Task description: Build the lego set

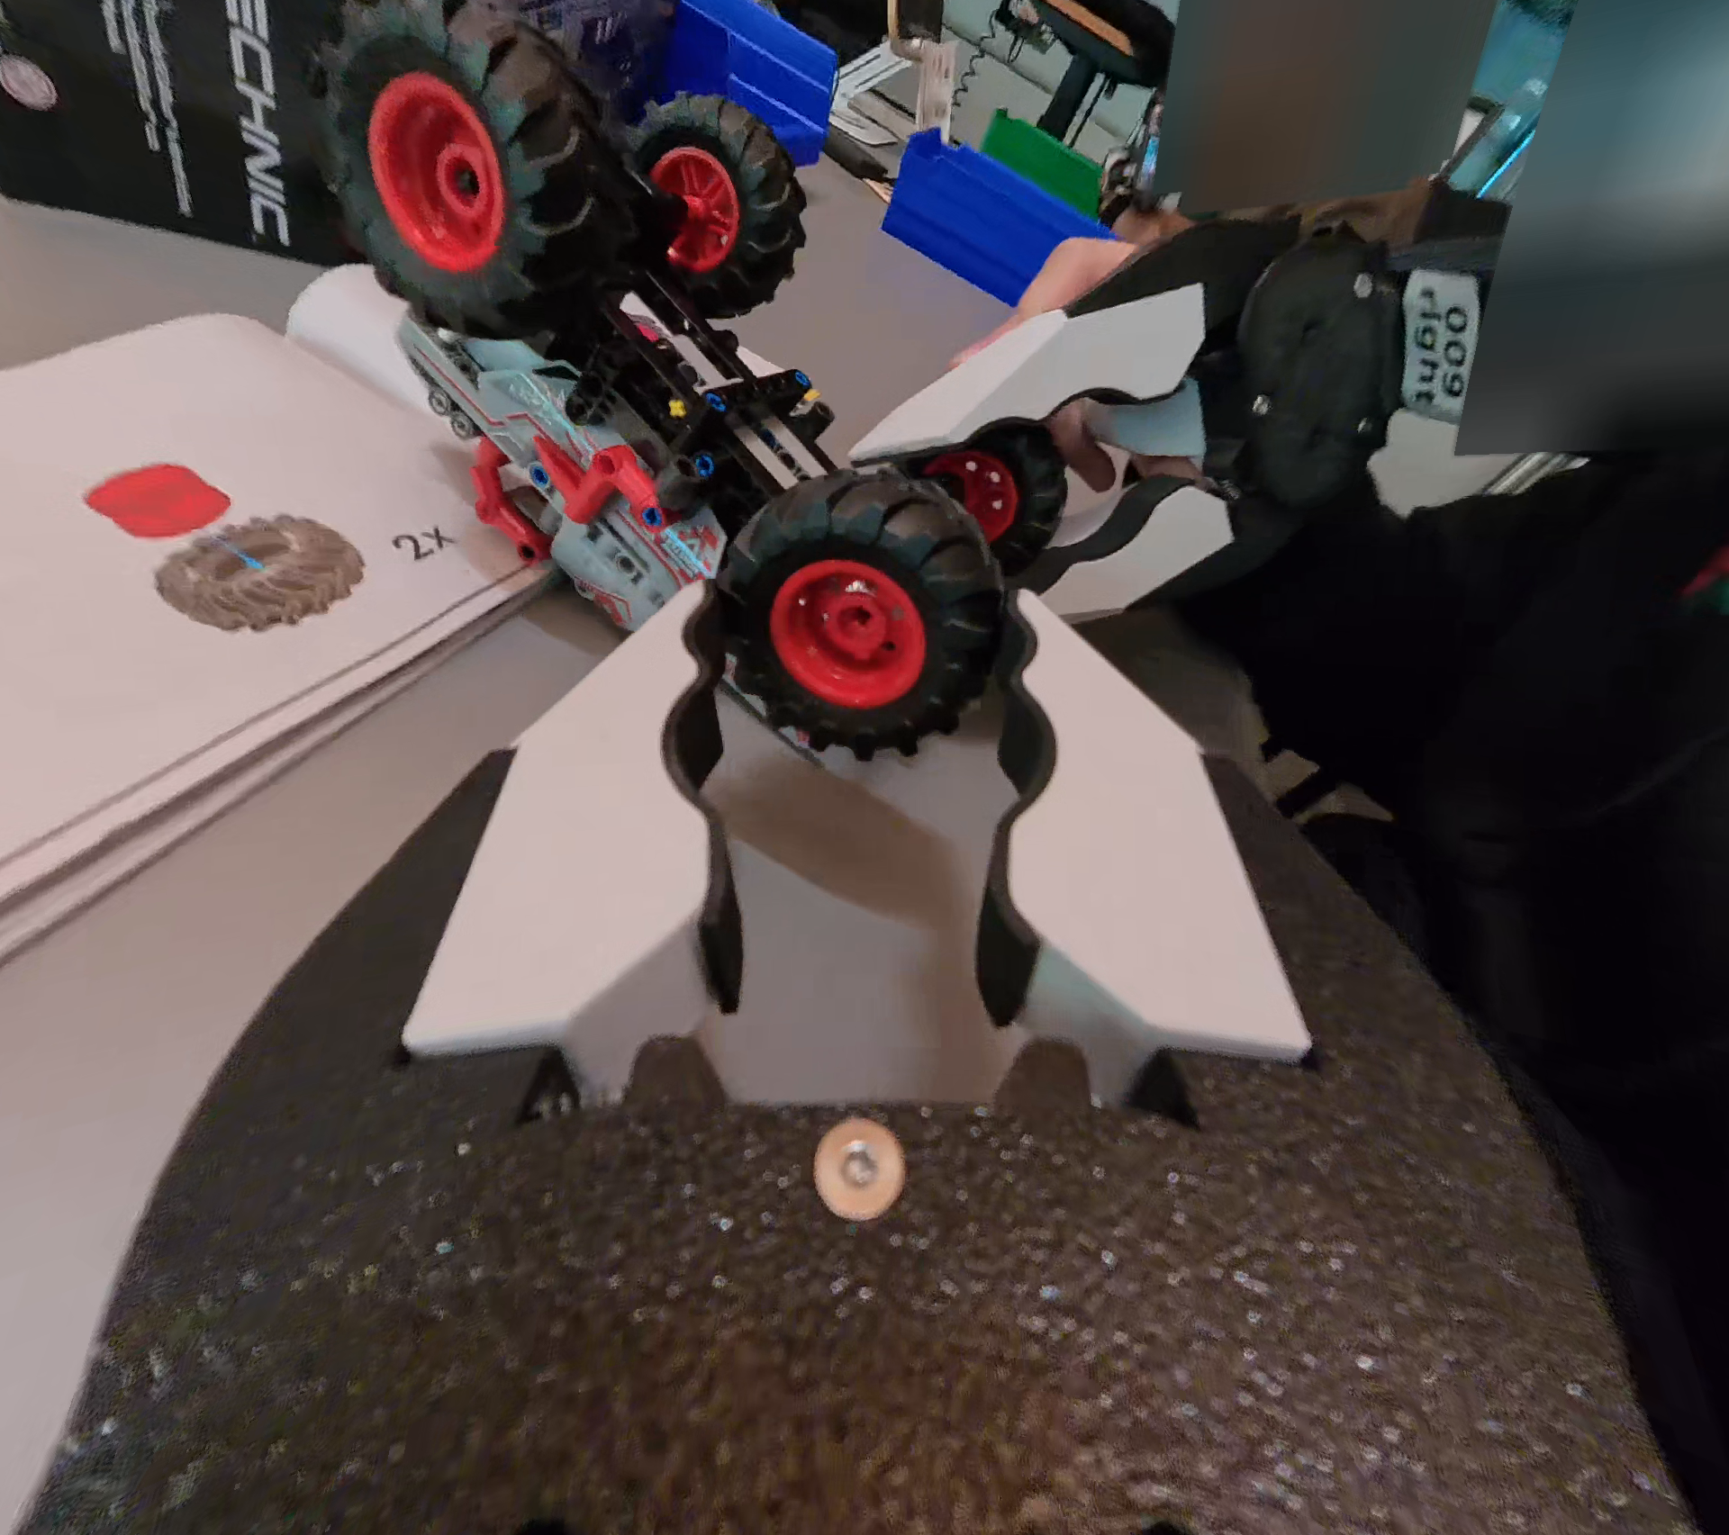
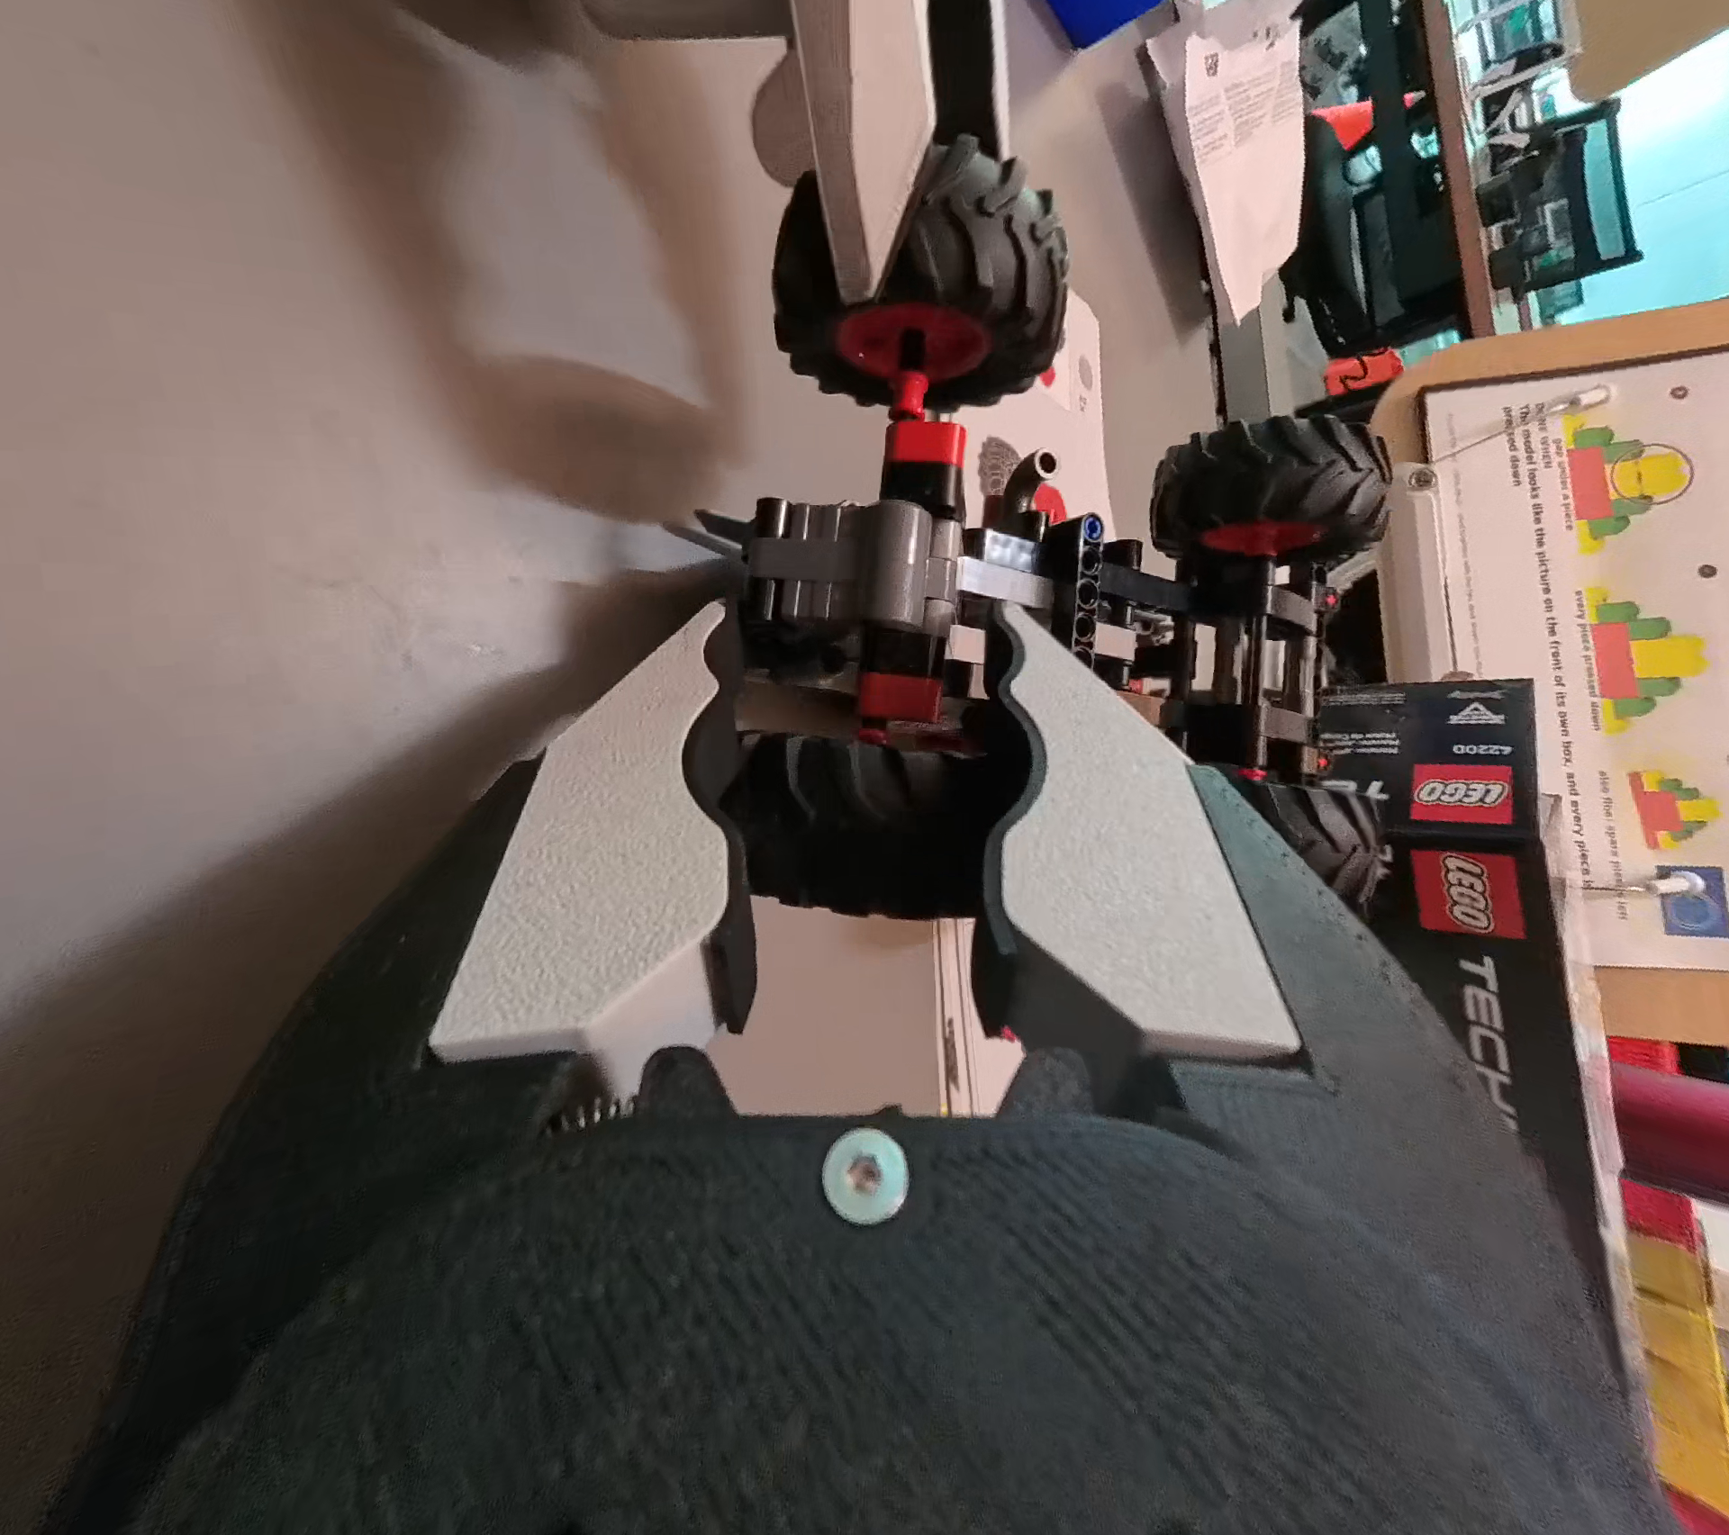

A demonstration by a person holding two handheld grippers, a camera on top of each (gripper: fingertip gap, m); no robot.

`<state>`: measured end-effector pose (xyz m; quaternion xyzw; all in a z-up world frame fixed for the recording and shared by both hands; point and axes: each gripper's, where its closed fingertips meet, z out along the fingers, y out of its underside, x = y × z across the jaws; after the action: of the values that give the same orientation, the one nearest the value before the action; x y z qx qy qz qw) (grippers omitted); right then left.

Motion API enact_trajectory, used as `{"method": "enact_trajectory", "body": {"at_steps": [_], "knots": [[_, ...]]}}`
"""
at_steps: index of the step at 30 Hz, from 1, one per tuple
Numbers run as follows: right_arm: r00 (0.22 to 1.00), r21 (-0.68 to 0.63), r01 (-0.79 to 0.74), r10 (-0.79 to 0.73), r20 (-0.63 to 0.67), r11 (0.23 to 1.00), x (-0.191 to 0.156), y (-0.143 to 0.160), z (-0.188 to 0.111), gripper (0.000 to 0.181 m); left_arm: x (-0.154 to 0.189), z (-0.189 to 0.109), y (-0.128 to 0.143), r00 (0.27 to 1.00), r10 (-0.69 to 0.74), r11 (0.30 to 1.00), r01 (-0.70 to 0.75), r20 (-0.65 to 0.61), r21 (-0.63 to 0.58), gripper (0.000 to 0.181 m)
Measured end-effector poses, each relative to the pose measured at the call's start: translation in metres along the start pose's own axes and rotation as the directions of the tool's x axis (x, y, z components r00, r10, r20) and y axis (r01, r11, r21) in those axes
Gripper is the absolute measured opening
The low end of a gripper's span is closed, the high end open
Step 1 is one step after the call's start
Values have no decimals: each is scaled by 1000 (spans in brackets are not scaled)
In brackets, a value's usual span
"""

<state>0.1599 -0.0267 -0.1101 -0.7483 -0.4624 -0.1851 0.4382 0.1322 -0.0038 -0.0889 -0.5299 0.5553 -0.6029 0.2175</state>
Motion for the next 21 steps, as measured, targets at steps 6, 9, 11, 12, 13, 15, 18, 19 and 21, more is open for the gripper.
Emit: {"method": "enact_trajectory", "body": {"at_steps": [6, 9, 11, 12, 13, 15, 18, 19, 21], "knots": [[992, 99, -89, 79, 102, 991, 6, 11, -25, 71, 2, 5, -6, 997, 75, 997, -75, 5, -7, 56], [994, 71, -92, 87, 73, 993, 6, 21, -20, 70, 3, 6, -6, 994, 108, 994, -108, 5, -19, 56], [998, 38, -53, 52, 36, 998, 7, 25, -16, 67, 2, 5, -6, 992, 126, 992, -126, 10, -21, 56], [999, 24, -37, 36, 16, 999, 7, 27, -14, 65, 2, 5, -5, 992, 128, 992, -128, 8, -21, 56], [1000, 12, -20, 21, -5, 1000, 8, 29, -12, 66, 2, 4, -4, 992, 127, 992, -127, 4, -22, 56], [1000, -1, -15, 15, -21, 1000, 9, 32, -11, 67, 1, 4, -4, 991, 132, 991, -132, 1, -19, 56], [999, 7, -43, 43, -21, 999, 11, 35, -13, 65, 1, 3, -4, 988, 152, 988, -152, 4, -26, 56], [999, 3, -46, 46, -16, 999, 10, 35, -12, 65, 1, 3, -4, 988, 155, 988, -155, 6, -26, 56], [1000, -10, -25, 25, -10, 1000, 7, 34, -11, 64, 0, 2, -3, 987, 159, 987, -159, 3, -32, 56]]}}
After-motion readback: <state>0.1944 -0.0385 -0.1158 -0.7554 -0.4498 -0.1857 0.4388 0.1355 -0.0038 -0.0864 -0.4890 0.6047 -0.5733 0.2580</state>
